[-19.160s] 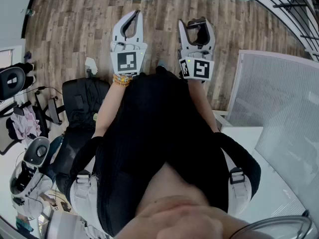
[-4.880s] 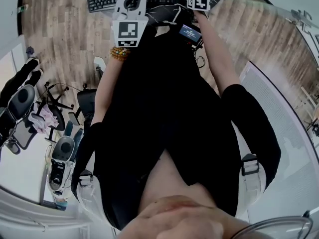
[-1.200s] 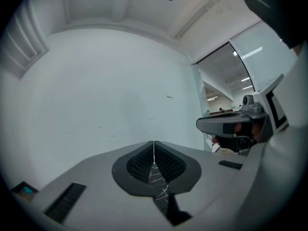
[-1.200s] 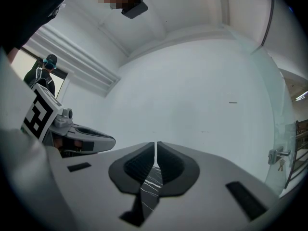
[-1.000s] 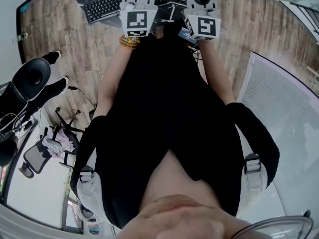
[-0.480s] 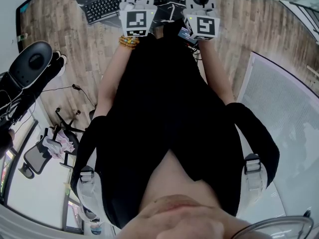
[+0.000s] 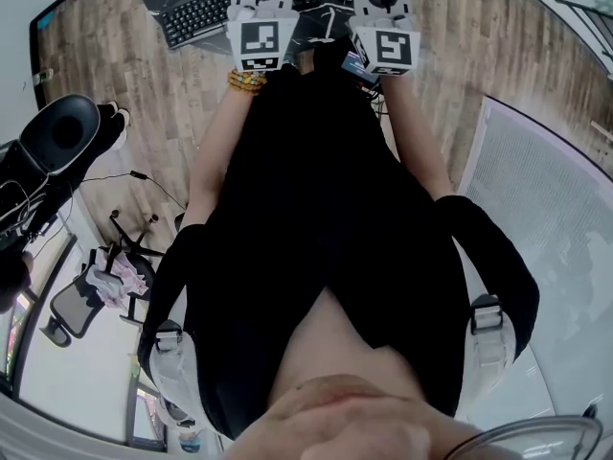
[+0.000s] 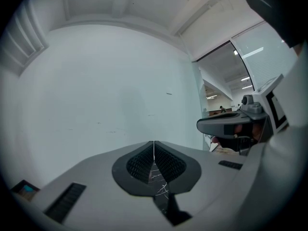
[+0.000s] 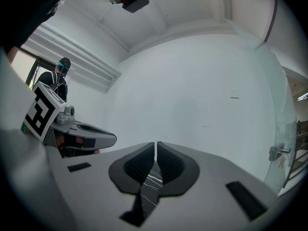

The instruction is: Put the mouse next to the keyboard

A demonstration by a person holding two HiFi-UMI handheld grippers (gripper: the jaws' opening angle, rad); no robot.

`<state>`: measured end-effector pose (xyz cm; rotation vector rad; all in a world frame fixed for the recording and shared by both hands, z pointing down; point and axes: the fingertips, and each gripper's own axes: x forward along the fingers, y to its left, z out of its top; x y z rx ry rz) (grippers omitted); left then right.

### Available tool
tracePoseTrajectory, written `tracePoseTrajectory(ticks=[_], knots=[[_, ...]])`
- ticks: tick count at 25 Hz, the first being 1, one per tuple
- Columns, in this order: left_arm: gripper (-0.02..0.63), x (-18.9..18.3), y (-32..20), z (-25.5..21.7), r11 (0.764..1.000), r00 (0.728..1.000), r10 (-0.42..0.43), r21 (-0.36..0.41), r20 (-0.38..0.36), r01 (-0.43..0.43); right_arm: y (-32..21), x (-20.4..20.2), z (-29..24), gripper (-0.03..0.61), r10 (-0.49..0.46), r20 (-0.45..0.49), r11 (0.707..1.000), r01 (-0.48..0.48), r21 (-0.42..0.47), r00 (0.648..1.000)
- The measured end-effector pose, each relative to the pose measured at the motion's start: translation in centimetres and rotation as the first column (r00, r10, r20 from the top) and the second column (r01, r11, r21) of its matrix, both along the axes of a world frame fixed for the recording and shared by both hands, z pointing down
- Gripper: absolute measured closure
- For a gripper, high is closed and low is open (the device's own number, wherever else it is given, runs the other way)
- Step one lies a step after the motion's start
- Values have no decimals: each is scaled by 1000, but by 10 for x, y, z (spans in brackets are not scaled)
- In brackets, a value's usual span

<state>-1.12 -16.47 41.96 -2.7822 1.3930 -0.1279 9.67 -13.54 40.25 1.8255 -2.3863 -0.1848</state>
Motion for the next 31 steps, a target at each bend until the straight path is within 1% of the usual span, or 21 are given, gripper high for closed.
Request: tracePoseTrajectory(ticks=[20, 25, 31], knots=[[597, -1, -4, 10, 1000, 1000, 5, -30, -5, -5, -5, -5, 14, 540, -20, -16, 998, 19, -58, 1000], [597, 0, -1, 15, 998, 1000, -11, -64, -18, 10, -3, -2, 17, 540, -32, -27, 995, 29, -98, 999], [597, -14, -5, 32, 990, 997, -63, -132, -33, 58, -25, 0, 25, 540, -71, -52, 986, 62, -152, 996]])
